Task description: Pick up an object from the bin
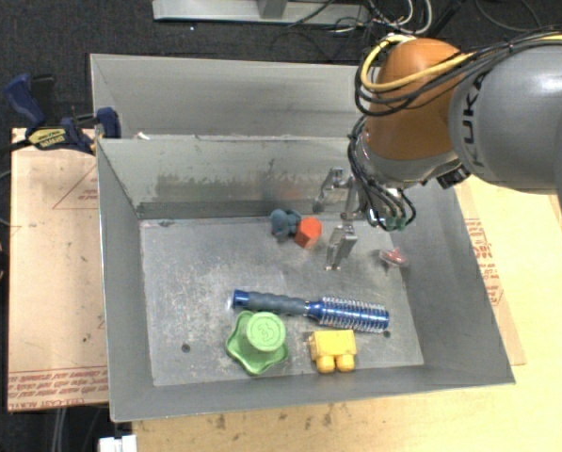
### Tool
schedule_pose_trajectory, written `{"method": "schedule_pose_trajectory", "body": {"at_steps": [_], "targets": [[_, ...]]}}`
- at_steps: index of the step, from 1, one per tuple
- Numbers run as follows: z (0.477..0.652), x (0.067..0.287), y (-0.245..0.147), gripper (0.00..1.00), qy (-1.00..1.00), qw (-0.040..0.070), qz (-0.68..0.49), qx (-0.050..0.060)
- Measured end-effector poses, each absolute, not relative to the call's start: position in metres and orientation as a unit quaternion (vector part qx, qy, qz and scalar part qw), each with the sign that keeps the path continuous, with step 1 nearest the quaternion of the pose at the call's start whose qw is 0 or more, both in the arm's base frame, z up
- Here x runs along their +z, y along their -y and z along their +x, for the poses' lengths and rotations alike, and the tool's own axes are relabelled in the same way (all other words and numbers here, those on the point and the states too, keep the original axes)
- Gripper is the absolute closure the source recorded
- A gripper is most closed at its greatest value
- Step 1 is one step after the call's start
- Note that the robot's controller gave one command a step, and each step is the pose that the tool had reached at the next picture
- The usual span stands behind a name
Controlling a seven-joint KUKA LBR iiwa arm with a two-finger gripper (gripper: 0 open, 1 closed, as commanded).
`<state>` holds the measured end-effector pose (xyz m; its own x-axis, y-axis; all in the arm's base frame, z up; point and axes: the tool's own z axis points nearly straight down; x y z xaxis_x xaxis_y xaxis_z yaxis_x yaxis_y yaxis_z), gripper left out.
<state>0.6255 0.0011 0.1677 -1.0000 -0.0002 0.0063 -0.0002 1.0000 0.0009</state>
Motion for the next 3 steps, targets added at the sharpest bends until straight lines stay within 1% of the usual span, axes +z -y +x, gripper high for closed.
{"method": "schedule_pose_trajectory", "body": {"at_steps": [1,2,3], "targets": [[0.6,0.074,0.047,0.0,1.0,-0.007,0.002,-0.001],[0.517,0.106,-0.009,0.0,0.998,-0.006,0.057,-0.001],[0.485,0.14,-0.052,0.0,0.997,-0.013,0.078,-0.001]]}}
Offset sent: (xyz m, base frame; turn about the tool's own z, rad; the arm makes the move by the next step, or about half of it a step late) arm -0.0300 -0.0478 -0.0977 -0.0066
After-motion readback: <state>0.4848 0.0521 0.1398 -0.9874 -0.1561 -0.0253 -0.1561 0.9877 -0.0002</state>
